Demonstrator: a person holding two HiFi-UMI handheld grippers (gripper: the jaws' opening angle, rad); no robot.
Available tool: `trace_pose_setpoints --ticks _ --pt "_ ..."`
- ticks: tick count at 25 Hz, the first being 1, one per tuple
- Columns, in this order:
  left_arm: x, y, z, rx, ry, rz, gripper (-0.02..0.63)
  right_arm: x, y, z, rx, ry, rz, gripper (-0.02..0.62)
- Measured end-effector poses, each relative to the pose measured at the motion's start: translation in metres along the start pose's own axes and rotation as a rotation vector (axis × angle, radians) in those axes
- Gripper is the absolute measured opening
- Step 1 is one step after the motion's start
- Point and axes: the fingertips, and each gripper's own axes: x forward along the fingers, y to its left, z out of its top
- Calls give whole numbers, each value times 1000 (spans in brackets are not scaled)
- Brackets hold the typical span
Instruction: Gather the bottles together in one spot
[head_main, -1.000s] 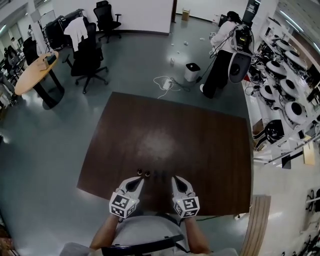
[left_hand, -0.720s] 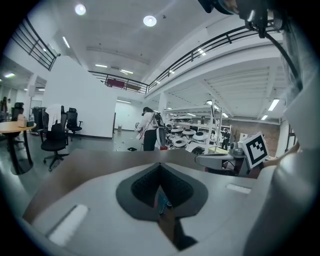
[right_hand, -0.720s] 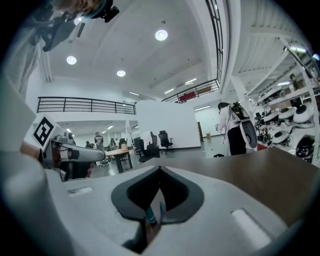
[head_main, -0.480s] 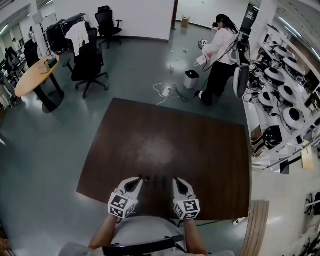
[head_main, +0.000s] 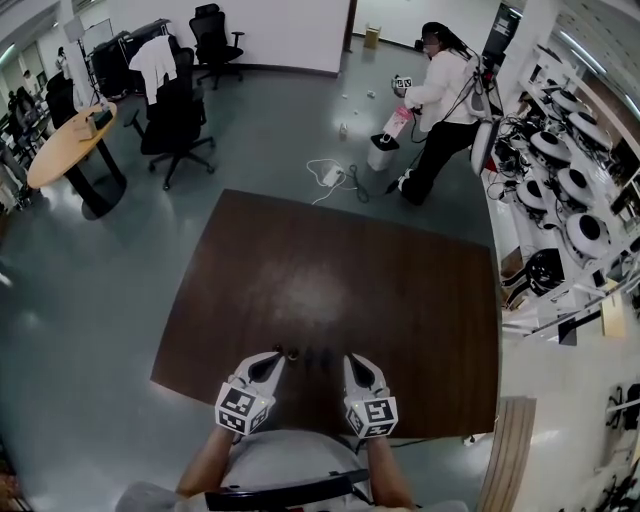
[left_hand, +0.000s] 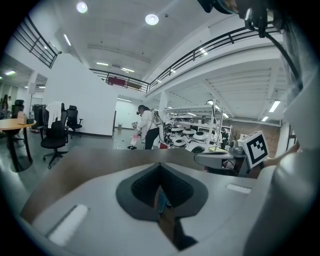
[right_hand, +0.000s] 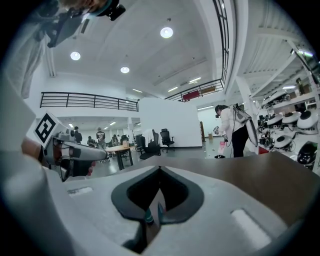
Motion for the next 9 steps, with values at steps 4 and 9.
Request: trace_pose_setpoints --ticks 4,9 --pt "2 -2 1 1 3 -8 2 -1 -2 2 6 0 -4 2" --pt "4 -1 1 1 8 -10 2 2 -3 2 10 -4 -7 2"
